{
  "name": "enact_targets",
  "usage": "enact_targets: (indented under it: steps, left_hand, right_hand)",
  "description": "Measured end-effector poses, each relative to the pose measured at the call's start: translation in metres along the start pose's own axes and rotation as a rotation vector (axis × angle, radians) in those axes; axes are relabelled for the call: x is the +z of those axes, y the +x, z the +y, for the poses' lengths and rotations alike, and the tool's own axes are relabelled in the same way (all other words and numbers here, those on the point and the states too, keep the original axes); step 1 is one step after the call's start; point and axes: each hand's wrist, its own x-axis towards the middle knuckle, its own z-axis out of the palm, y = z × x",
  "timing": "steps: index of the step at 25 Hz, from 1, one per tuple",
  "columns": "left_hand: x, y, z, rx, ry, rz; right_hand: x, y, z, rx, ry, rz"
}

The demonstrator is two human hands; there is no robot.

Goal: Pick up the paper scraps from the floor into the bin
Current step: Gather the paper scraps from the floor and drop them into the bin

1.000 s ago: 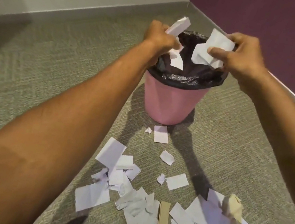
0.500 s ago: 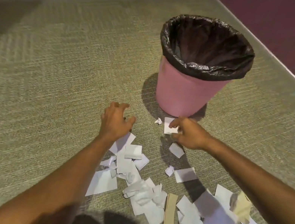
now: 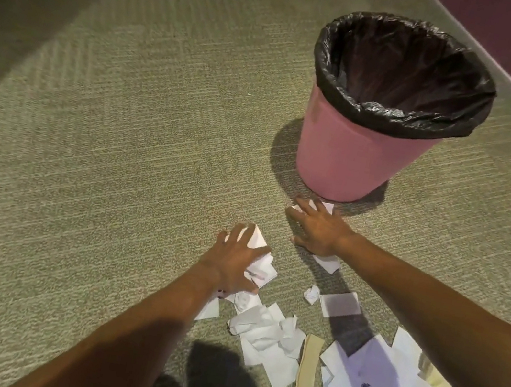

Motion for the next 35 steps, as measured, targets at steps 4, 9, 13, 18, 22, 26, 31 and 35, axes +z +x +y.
enact_targets:
  steps: [4, 9, 13, 18, 22, 26, 31, 35]
  left_hand:
    - [0.0, -0.005, 0.015, 0.104, 0.05, 0.096]
    - [0.002, -0.006, 0.02, 0.22, 0.0, 0.137]
    - [0.003, -0.002, 0.026, 0.215, -0.053, 0.191]
    - [0.006, -0.001, 0.034, 0.217, -0.11, 0.259]
    - [0.01, -0.001, 0.036, 0.252, -0.052, 0.294]
    - [0.011, 0.001, 0.034, 0.17, -0.252, 0.164]
    - [-0.087, 0.006, 0.03, 0.047, -0.848, 0.137]
    - [-0.218, -0.019, 0.016, 0.255, -1.059, 0.143]
  right_hand:
    - [0.013, -0.026, 0.015, 0.021, 0.098, 0.152]
    - [0.031, -0.064, 0.026, 0.037, 0.14, 0.012]
    - [0.043, -0.074, 0.014, 0.042, 0.064, 0.023]
    - [0.051, -0.086, -0.003, 0.103, 0.064, 0.141]
    - [0.058, -0.093, -0.014, 0.104, 0.085, 0.204]
    - [0.05, -0.097, -0.01, 0.079, 0.205, 0.201]
    - [-0.037, -0.113, -0.013, 0.061, 0.583, 0.323]
    - [-0.148, -0.143, -0.011, 0.042, 0.923, 0.663]
